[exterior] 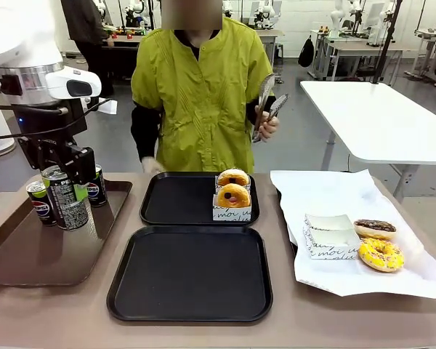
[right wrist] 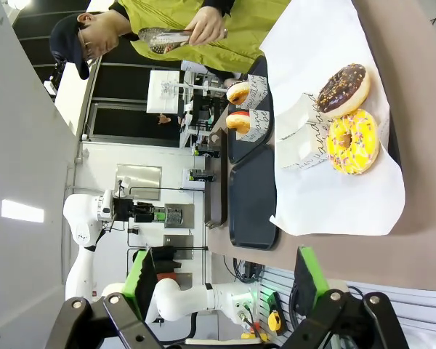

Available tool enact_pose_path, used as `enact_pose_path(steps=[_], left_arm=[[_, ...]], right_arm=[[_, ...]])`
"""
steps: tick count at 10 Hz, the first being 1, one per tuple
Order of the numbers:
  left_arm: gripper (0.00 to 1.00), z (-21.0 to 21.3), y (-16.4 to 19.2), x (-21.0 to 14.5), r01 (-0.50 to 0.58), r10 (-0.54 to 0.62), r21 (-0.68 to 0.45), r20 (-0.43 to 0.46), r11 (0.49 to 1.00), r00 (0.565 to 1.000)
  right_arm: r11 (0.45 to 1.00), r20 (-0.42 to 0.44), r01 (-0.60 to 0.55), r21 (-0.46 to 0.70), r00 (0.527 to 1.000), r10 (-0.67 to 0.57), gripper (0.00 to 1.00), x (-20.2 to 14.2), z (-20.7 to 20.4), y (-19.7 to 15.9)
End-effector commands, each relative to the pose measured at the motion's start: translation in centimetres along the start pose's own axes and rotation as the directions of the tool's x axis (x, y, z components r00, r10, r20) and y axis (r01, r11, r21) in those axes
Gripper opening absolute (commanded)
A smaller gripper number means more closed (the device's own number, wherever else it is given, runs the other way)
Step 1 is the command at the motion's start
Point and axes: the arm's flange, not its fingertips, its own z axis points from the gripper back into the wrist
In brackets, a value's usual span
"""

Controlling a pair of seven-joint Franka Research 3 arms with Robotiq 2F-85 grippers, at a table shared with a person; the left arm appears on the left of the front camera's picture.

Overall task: Set up donuts and drinks on trays.
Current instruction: Pick up one Pepsi coke and place it on the Flat Tray.

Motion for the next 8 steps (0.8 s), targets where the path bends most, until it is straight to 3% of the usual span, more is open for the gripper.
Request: enact_pose_path(steps=[1, 2, 6, 8], left_arm=[[0.59, 0.3, -0.2, 0.1, 0.001, -0.001, 0.003, 0.007, 1.000, 1.000], [0.59, 0.0, 0.0, 0.0, 0.000, 0.000, 0.000, 0.000, 1.000, 1.000], [0.59, -3.7, 1.0, 12.0, -0.123, 0.122, 0.013, 0.067, 0.992, 0.990], [0.59, -5.9, 1.9, 15.3, -0.175, 0.170, 0.023, 0.127, 0.984, 0.977]], right_arm=[[1.000, 0.004, -0.011, 0.011, 1.000, 0.011, 1.00, 0.0, 0.0, 0.1], [1.000, 0.004, -0.011, 0.011, 1.000, 0.011, 1.00, 0.0, 0.0, 0.1], [1.000, 0.004, -0.011, 0.011, 1.000, 0.011, 1.00, 0.0, 0.0, 0.1], [1.000, 0.004, -0.011, 0.011, 1.000, 0.011, 1.00, 0.0, 0.0, 0.1]])
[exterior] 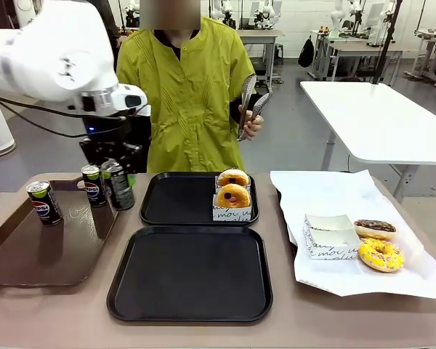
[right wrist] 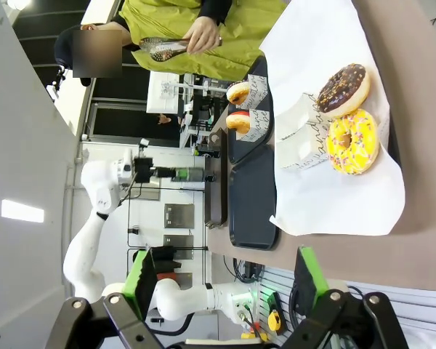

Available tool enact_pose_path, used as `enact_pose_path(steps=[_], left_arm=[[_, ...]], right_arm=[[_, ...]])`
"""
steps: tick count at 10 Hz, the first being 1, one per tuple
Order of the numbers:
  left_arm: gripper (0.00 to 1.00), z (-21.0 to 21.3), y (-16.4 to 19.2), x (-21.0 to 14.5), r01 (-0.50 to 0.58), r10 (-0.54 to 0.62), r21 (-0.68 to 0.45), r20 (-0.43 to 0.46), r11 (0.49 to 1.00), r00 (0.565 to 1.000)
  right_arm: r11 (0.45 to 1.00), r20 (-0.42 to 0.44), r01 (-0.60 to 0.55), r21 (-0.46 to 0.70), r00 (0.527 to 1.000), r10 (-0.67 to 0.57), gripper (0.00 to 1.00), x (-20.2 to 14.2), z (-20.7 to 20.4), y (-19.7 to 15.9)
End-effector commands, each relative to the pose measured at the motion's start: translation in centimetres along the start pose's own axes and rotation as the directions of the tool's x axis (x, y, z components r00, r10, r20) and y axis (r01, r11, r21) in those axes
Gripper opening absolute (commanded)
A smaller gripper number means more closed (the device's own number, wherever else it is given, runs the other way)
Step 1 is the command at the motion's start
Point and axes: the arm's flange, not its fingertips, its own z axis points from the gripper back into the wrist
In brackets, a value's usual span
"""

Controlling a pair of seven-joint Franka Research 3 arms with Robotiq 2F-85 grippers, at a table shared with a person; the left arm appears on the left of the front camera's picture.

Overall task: Set up donuts and drinks on trays.
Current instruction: Pick up one Pepsi coke and place it on the Flat Tray.

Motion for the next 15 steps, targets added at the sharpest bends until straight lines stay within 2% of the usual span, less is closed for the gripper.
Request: enact_pose_path(steps=[1, 2, 3, 4, 6, 7, 10, 12, 15], left_arm=[[0.59, -0.4, -0.3, 2.6, -0.056, 0.055, 0.035, 0.039, 0.998, 0.998], [0.59, -1.0, -0.1, 3.7, -0.087, 0.086, 0.043, 0.027, 0.995, 0.996], [0.59, 0.1, -0.2, 2.4, -0.094, 0.092, -0.028, -0.083, 0.995, 0.992], [0.59, -1.8, 0.3, 3.0, -0.044, 0.044, 0.014, 0.022, 0.999, 0.999], [0.59, -1.8, 0.3, 3.0, -0.044, 0.044, 0.014, 0.022, 0.999, 0.999], [0.59, -2.0, 0.1, 3.2, -0.055, 0.056, 0.008, -0.013, 0.998, 0.998], [0.59, -5.1, -2.0, 7.9, -0.041, 0.041, 0.024, -0.003, 0.999, 0.999], [0.59, -6.8, -2.4, 9.0, -0.058, 0.058, 0.014, 0.020, 0.998, 0.998], [0.59, -9.0, -1.8, 10.5, -0.057, 0.057, 0.016, -0.004, 0.998, 0.998]], right_arm=[[1.000, 0.003, -0.011, 0.011, 1.000, 0.011, 1.00, 0.0, 0.0, 0.1], [1.000, 0.003, -0.011, 0.011, 1.000, 0.011, 1.00, 0.0, 0.0, 0.1], [1.000, 0.003, -0.011, 0.011, 1.000, 0.011, 1.00, 0.0, 0.0, 0.1], [1.000, 0.003, -0.011, 0.011, 1.000, 0.011, 1.00, 0.0, 0.0, 0.1], [1.000, 0.003, -0.011, 0.011, 1.000, 0.011, 1.00, 0.0, 0.0, 0.1], [1.000, 0.003, -0.011, 0.011, 1.000, 0.011, 1.00, 0.0, 0.0, 0.1], [1.000, 0.003, -0.011, 0.011, 1.000, 0.011, 1.00, 0.0, 0.0, 0.1], [1.000, 0.003, -0.011, 0.011, 1.000, 0.011, 1.00, 0.0, 0.0, 0.1], [1.000, 0.003, -0.011, 0.011, 1.000, 0.011, 1.00, 0.0, 0.0, 0.1]])
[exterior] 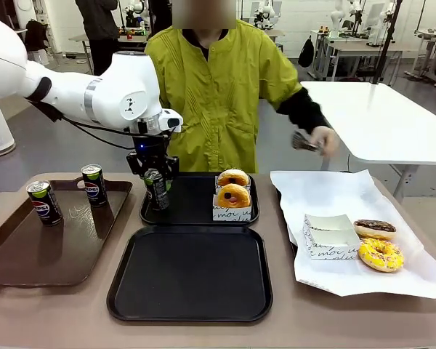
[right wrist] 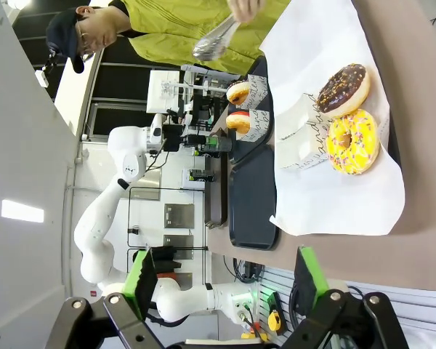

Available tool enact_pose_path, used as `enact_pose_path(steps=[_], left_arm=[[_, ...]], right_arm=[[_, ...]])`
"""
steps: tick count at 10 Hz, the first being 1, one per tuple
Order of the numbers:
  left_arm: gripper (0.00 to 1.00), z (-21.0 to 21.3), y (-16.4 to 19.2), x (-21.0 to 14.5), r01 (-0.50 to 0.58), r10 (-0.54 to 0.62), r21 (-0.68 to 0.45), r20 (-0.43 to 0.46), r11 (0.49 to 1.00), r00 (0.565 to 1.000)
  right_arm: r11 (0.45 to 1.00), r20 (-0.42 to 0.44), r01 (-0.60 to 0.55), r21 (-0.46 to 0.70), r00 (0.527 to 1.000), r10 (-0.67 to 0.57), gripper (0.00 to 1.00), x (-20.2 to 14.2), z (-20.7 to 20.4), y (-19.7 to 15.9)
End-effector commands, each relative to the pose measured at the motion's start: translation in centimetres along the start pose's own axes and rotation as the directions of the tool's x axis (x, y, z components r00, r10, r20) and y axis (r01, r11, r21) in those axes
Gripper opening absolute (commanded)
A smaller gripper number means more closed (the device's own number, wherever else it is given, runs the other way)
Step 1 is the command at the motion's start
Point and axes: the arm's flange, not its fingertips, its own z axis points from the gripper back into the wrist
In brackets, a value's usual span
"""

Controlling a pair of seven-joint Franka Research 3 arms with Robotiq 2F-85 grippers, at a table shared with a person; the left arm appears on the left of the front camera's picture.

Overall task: Set up donuts and drinks on trays.
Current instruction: Pick up one Pepsi coke and place it on the Flat Tray.

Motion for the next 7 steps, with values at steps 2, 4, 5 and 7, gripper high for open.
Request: enact_pose_path(steps=[2, 4, 5, 7], left_arm=[[0.59, -0.3, -0.3, -0.2, -0.015, 0.013, 0.049, 0.033, 0.999, 0.999], [1.00, 0.4, -0.7, -0.1, 0.023, -0.025, 0.050, 0.036, 0.998, 0.999], [1.00, 1.4, -1.0, -0.9, 0.029, -0.030, 0.038, 0.052, 0.999, 0.998], [0.91, 4.6, -1.4, -3.6, 0.035, -0.041, 0.079, 0.076, 0.996, 0.996]], right_arm=[[1.000, 0.003, -0.012, 0.011, 1.000, 0.011, 1.00, 0.0, 0.0, 0.1], [1.000, 0.003, -0.012, 0.011, 1.000, 0.011, 1.00, 0.0, 0.0, 0.1], [1.000, 0.003, -0.012, 0.011, 1.000, 0.011, 1.00, 0.0, 0.0, 0.1], [1.000, 0.003, -0.012, 0.011, 1.000, 0.011, 1.00, 0.0, 0.0, 0.1]])
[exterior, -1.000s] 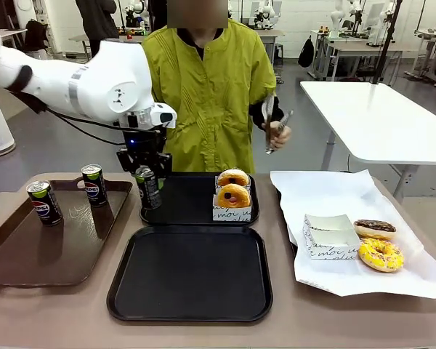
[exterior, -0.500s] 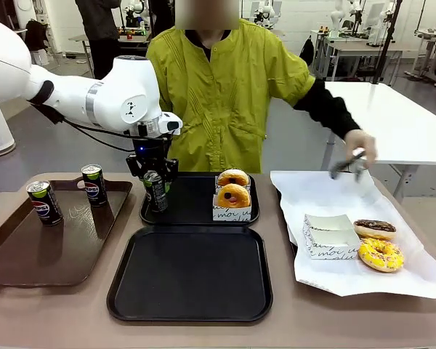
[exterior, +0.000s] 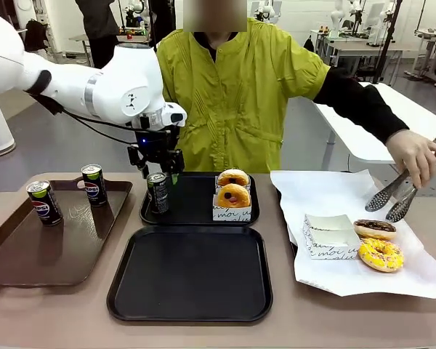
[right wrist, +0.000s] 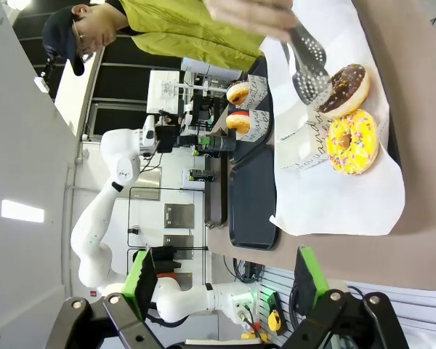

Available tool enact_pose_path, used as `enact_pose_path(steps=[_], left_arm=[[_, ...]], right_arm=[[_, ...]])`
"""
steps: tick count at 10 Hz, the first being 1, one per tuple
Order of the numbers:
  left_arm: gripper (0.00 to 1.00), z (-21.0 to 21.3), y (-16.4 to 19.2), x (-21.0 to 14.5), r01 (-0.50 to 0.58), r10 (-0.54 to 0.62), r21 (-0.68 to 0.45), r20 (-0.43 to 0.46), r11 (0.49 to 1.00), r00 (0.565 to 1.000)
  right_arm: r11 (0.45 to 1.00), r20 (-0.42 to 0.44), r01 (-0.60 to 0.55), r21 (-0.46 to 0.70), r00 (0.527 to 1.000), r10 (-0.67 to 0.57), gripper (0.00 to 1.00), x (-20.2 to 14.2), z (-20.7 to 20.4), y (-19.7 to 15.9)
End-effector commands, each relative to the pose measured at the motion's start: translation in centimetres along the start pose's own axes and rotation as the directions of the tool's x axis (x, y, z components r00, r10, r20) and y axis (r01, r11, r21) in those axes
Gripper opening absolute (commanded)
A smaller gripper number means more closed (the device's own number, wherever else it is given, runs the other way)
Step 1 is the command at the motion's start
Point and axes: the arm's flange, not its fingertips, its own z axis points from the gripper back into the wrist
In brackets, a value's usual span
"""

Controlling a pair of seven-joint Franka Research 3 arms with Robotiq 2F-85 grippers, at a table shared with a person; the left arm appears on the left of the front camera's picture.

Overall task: Set up donuts and drinks on trays.
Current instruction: Pick up one Pepsi coke and place it on the Flat Tray.

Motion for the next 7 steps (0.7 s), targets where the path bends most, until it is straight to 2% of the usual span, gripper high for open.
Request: enact_pose_path(steps=[1, 4, 7], left_arm=[[1.00, 3.7, 0.5, -4.0, 0.001, -0.001, 0.069, 0.009, 0.998, 1.000], [1.00, 7.1, 1.8, -10.1, -0.022, 0.017, 0.086, 0.053, 0.996, 0.998], [1.00, 8.7, 3.9, -14.3, -0.043, 0.036, 0.086, 0.085, 0.995, 0.996]], right_arm=[[1.000, 0.004, -0.012, 0.011, 1.000, 0.012, 1.00, 0.0, 0.0, 0.1], [1.000, 0.004, -0.012, 0.011, 1.000, 0.012, 1.00, 0.0, 0.0, 0.1], [1.000, 0.004, -0.012, 0.011, 1.000, 0.012, 1.00, 0.0, 0.0, 0.1]])
